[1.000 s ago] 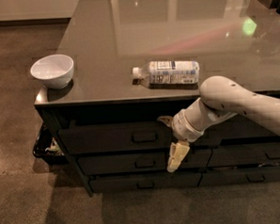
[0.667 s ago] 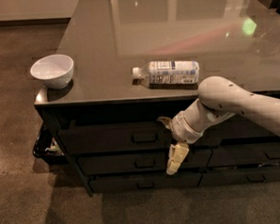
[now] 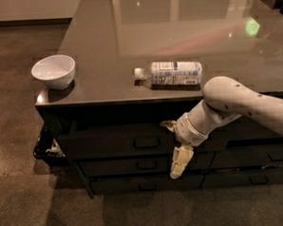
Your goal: Open top drawer
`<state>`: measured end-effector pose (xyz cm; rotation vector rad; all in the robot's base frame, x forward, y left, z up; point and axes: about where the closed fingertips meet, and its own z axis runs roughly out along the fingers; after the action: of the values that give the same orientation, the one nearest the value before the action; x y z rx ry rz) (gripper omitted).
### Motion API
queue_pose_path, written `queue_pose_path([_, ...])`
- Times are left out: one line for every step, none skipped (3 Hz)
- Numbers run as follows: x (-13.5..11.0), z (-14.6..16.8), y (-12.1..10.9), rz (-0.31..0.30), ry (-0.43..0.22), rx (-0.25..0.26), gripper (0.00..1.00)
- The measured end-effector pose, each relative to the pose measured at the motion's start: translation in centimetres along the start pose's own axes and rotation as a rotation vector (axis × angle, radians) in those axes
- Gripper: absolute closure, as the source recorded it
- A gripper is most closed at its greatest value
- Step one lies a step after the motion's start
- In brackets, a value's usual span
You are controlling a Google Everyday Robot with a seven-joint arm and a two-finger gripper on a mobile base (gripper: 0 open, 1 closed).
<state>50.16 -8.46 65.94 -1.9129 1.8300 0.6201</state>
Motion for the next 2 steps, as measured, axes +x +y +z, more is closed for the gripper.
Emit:
queue_pose_path([-0.32,-0.51,2.32,0.049,-0.008,-0.019,0.00])
queue_pose_path([-0.32,-0.50,2.33,0.049,-0.008,-0.020,0.00])
